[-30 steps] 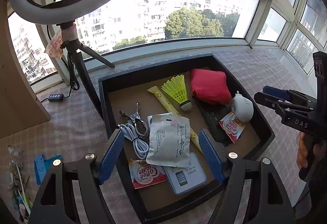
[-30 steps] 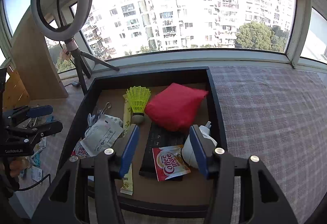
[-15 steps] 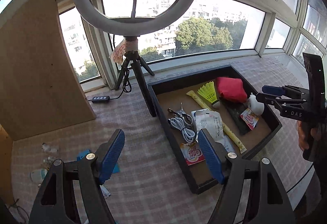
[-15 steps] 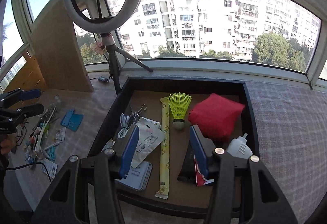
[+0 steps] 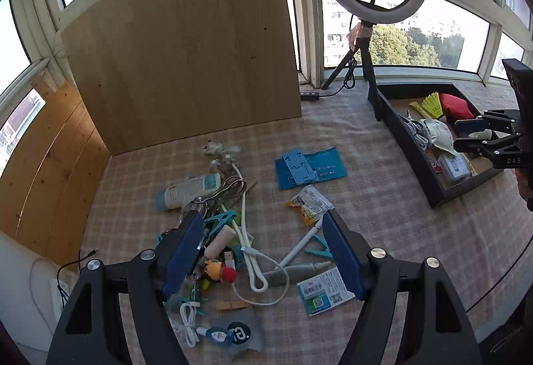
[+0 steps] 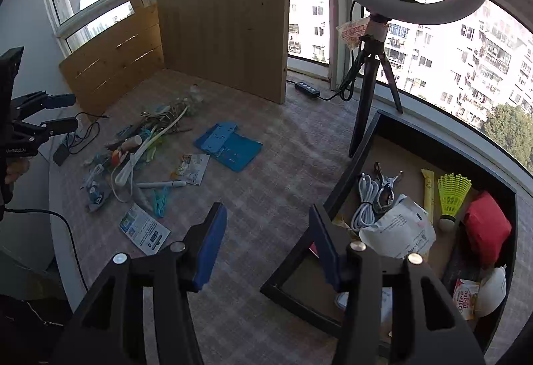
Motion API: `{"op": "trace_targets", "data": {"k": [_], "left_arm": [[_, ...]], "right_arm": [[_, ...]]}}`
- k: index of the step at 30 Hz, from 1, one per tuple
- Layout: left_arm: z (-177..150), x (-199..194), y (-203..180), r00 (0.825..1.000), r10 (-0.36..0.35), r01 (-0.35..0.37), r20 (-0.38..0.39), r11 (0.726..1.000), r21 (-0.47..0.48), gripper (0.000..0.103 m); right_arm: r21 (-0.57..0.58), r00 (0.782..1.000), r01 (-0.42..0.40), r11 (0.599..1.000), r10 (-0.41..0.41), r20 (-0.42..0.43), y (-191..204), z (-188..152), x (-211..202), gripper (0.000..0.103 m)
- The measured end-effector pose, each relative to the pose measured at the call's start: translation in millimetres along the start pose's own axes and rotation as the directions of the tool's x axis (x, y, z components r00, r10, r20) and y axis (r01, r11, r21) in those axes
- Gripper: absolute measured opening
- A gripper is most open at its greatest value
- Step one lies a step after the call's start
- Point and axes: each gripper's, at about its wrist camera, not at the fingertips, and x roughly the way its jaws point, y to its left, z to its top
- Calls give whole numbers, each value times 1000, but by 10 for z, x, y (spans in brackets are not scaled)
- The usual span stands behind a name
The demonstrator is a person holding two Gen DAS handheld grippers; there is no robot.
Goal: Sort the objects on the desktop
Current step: 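Move both open tools back to the pile, then grasp the blue clothespin with the right tool while the left tool grasps the white cable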
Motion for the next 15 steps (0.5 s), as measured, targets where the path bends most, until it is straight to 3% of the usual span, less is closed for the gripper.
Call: {"op": "trace_targets", "data": {"k": [2,7,11,15], "left_arm": [[-243,53,74,999,26,-26,-34,1000,-10,68],[-769,207,236,995,3,-14,-96,994,-111,63],[-988,340,351,991,-28,1,-131,980,-197,61],[-989,441,311,990,-73,44,-121,973,-227,59]], "right_arm": [[-42,999,-32,999,30,-43,287,5,223,51],[-69,984,-128,989,118,-132,875,-21,762,51],[-111,976,-135,985,113,-186,1215,-66,1085,51],[-96,969,-135,986,111,-222,1326,-74,1313,51]]}}
